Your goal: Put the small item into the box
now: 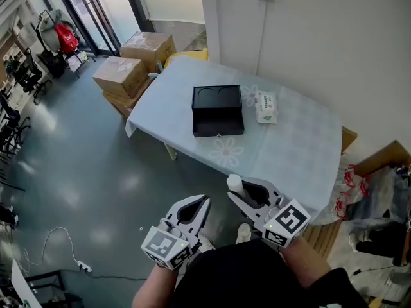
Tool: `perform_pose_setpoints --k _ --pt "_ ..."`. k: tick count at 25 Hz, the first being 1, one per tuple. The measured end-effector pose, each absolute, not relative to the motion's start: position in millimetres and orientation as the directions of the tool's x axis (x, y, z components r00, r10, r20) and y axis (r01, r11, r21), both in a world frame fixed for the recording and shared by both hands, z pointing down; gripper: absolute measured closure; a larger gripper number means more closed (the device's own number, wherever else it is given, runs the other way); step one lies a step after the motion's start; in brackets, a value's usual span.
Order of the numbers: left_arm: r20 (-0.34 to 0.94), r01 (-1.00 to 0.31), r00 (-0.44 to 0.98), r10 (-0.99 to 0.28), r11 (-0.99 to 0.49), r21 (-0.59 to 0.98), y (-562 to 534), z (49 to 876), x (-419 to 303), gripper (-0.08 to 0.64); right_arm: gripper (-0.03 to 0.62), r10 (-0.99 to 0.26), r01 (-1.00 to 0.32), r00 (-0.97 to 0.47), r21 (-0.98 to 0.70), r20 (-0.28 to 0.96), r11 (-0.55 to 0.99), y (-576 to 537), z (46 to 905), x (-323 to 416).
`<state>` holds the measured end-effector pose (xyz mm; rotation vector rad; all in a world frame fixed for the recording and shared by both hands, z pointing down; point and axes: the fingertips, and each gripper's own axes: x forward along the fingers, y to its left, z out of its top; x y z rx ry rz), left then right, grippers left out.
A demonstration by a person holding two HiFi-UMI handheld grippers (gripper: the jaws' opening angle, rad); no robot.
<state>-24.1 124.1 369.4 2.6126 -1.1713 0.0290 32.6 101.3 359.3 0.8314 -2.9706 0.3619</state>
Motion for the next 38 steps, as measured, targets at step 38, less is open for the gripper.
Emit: perform_pose_setpoints --k 38 --pt "0.145 -0.744 0.662 -0.736 -0.622 0.243 162 381 -168 0.552 0.451 -0.504 -0.508 -0.859 -0.276 0.092 0.816 132 373 -108"
